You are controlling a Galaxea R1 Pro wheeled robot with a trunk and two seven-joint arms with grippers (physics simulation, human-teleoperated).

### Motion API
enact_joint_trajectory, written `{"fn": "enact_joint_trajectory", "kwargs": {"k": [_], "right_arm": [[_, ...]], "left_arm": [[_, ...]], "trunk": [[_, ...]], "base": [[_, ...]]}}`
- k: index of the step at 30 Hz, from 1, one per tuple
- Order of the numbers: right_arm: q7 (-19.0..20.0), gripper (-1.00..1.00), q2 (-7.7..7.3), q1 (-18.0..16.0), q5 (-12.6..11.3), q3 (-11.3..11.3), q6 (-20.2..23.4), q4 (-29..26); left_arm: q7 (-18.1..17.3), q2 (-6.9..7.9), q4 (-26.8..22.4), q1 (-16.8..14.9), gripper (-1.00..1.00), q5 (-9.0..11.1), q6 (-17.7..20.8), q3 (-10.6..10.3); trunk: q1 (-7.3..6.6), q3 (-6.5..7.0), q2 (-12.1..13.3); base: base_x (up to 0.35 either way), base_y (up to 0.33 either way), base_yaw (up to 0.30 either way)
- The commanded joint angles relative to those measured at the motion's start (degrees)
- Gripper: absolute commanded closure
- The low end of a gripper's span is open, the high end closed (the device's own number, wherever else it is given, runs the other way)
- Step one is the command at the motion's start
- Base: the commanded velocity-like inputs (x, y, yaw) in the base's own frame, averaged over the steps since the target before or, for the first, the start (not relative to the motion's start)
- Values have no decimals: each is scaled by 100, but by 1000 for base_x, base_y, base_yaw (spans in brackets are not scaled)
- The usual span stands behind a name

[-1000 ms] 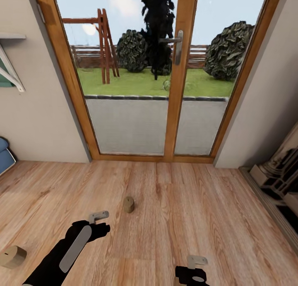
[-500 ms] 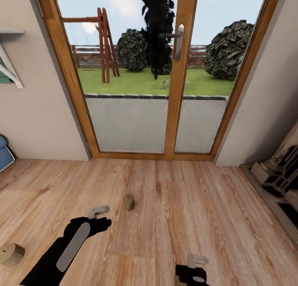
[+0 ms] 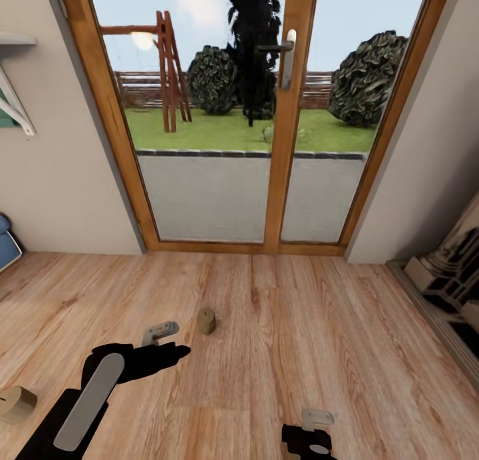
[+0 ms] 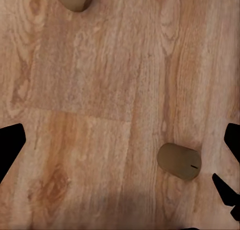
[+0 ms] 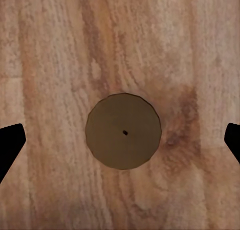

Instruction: Place each of the two pumpkins and all three candles from the living room inside a cabinet in the living room (use any cabinet), then make sure every cabinet is closed, and position the cauldron so it is next to a table in the living room.

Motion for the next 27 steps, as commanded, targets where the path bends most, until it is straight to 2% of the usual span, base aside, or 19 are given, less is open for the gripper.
{"fn": "enact_joint_trajectory", "kwargs": {"k": [1,9,14,27], "right_arm": [[-23,-100,-3,-4,-72,48,-26,-2],[-23,-100,-7,-4,-78,31,-50,-2],[-23,-100,-6,-4,-75,31,-228,0],[-21,-100,-2,-4,-101,31,-245,5]], "left_arm": [[63,2,-5,-3,-100,72,10,-5],[60,2,13,-2,-100,97,19,17],[61,-2,14,-2,-100,102,20,9],[68,-15,24,-2,-100,98,11,-32]], "trunk": [[22,-23,-44],[197,-167,-364],[307,-257,-565],[593,-490,-1086]], "base": [[0,0,0],[0,0,0],[0,0,0],[0,0,0]]}}
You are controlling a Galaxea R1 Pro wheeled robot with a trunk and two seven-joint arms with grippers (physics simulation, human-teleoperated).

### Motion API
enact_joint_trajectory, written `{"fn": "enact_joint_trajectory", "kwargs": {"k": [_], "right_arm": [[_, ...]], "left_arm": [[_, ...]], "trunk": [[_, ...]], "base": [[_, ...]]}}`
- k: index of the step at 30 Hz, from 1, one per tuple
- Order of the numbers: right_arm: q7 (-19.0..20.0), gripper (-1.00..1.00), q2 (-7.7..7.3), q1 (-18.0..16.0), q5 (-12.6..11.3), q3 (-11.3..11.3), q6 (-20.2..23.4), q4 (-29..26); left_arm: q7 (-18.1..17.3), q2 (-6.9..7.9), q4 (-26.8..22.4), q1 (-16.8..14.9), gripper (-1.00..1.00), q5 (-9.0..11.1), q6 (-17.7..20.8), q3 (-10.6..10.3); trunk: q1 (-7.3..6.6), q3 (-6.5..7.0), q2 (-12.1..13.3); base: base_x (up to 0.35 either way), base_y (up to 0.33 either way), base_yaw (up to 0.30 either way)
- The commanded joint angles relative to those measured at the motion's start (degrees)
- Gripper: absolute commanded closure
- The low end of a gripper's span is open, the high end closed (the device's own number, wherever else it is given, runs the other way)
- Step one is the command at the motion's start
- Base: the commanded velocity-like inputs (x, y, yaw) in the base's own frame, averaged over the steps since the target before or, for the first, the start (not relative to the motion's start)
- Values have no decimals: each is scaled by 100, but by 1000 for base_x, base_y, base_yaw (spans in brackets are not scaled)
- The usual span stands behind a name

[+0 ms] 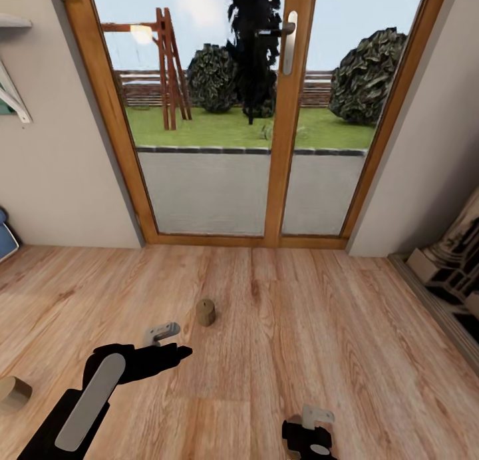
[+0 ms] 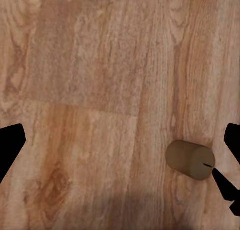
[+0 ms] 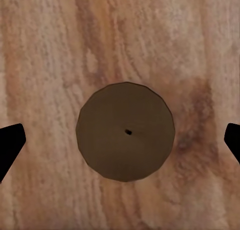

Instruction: Place each of the two pumpkins and all three candles from the living room inside a cabinet in the living room (use any cabinet), then make sure every cabinet is closed, and position the cauldron so it is next to a table in the living room.

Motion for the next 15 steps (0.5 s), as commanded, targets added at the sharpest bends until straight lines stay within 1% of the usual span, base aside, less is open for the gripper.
{"fn": "enact_joint_trajectory", "kwargs": {"k": [1,13,15], "right_arm": [[-22,-100,0,-4,-60,50,-25,-1],[-24,-100,1,-4,-64,50,-25,1],[-24,-100,1,-4,-63,50,-25,1]], "left_arm": [[60,-2,-5,-4,-100,56,3,-15],[61,-22,-4,-4,-100,56,-6,-24],[61,-16,-4,-4,-100,56,-6,-24]], "trunk": [[21,-23,-44],[285,-239,-525],[290,-283,-528]], "base": [[0,0,0],[0,0,0],[0,0,0]]}}
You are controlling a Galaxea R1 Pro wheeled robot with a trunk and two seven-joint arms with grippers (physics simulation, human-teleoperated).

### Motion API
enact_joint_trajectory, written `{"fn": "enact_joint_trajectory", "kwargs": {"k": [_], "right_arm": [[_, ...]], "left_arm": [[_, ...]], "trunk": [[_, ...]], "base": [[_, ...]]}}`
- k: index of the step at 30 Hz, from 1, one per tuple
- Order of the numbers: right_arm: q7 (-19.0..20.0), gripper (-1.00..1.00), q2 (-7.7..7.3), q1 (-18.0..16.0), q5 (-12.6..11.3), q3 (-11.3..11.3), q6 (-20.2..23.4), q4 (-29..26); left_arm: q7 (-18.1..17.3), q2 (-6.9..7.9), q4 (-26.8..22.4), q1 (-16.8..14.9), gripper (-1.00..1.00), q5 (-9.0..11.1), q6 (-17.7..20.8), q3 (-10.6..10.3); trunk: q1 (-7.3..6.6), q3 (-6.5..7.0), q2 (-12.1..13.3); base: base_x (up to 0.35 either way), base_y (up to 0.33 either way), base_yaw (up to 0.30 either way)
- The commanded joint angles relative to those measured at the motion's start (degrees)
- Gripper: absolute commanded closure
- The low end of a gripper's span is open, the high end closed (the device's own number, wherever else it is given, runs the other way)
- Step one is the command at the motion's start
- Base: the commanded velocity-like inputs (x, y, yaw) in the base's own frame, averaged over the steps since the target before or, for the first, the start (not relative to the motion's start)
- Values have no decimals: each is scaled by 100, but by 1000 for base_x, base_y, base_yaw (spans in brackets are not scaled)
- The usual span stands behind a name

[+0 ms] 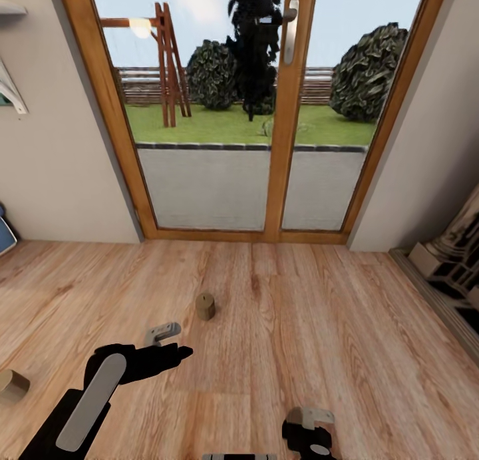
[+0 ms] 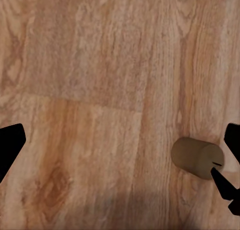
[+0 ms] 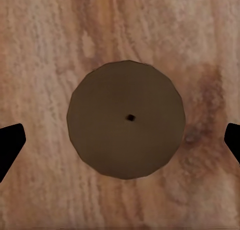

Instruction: Place each of the two pumpkins and all three candles from the living room inside a cabinet in the living room (use any cabinet), then make sure every cabinet is closed, and position the cauldron so it is next to a table in the living room.

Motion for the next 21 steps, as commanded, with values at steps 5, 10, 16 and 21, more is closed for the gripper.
{"fn": "enact_joint_trajectory", "kwargs": {"k": [5,10,16,21], "right_arm": [[-23,-100,0,-4,-65,50,-25,-2],[-22,-100,-1,-4,-66,50,-25,-2],[-23,-100,-1,-4,-66,50,-25,-2],[-20,-100,0,-4,-66,50,-25,-2]], "left_arm": [[60,-1,12,-4,-100,57,3,-9],[60,-5,28,-4,-100,57,3,-14],[60,-7,30,-4,-100,57,3,-17],[60,-7,30,-4,-100,57,3,-10]], "trunk": [[11,-116,-9],[24,-227,-16],[40,-360,-24],[53,-471,-30]], "base": [[0,0,0],[0,0,0],[0,0,0],[0,0,0]]}}
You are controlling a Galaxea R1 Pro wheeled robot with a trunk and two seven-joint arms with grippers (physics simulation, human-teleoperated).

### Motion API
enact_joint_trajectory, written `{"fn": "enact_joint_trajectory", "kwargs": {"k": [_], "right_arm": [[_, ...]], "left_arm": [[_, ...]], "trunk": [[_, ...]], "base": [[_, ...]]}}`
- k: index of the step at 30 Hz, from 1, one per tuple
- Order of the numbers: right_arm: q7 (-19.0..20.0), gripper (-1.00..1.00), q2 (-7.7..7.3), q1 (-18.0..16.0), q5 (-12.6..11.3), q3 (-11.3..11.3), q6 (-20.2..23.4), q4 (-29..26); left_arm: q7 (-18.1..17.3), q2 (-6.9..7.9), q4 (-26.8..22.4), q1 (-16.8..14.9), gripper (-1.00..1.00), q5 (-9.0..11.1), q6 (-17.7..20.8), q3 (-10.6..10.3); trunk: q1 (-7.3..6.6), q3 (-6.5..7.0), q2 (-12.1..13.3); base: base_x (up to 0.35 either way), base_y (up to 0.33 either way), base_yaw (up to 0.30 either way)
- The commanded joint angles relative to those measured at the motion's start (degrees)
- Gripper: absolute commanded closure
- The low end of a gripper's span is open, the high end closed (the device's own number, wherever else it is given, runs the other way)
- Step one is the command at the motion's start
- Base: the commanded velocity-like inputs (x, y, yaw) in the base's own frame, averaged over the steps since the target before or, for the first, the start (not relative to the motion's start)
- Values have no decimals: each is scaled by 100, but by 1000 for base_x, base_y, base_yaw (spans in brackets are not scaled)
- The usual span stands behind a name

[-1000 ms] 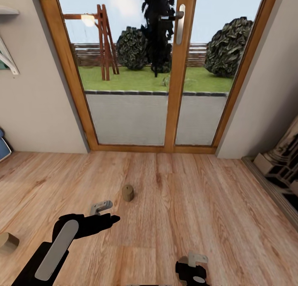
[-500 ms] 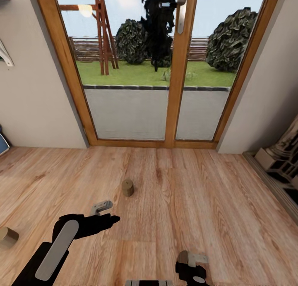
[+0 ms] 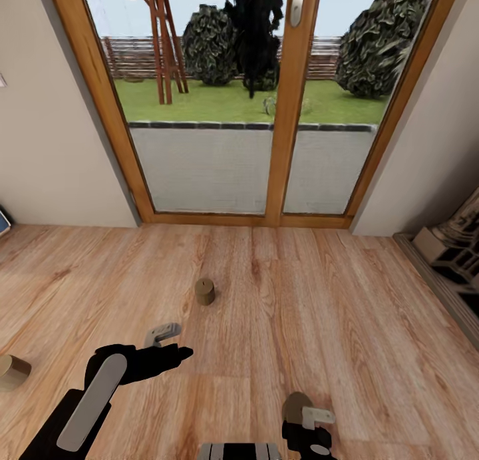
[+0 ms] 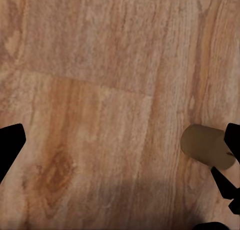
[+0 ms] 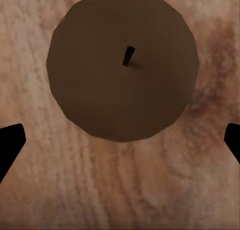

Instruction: Place each of the two pumpkins and all three candles from the living room inside a cabinet in the living room (use any cabinet), then make sure every cabinet is closed, and position the cauldron so it is next to a table in the living room.

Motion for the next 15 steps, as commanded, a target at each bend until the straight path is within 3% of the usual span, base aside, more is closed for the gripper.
{"fn": "enact_joint_trajectory", "kwargs": {"k": [1,7,15], "right_arm": [[-24,-100,0,-4,-60,50,-25,-2],[-22,-100,0,-4,-61,50,-25,-2],[-26,-100,0,-4,-67,50,-25,-2]], "left_arm": [[60,5,-5,-4,-100,57,3,-8],[60,-5,-5,-4,-100,57,3,-8],[60,-13,-4,-4,-100,58,0,-14]], "trunk": [[1,-27,-3],[1,-27,-3],[22,-204,-14]], "base": [[0,0,0],[0,0,0],[0,0,0]]}}
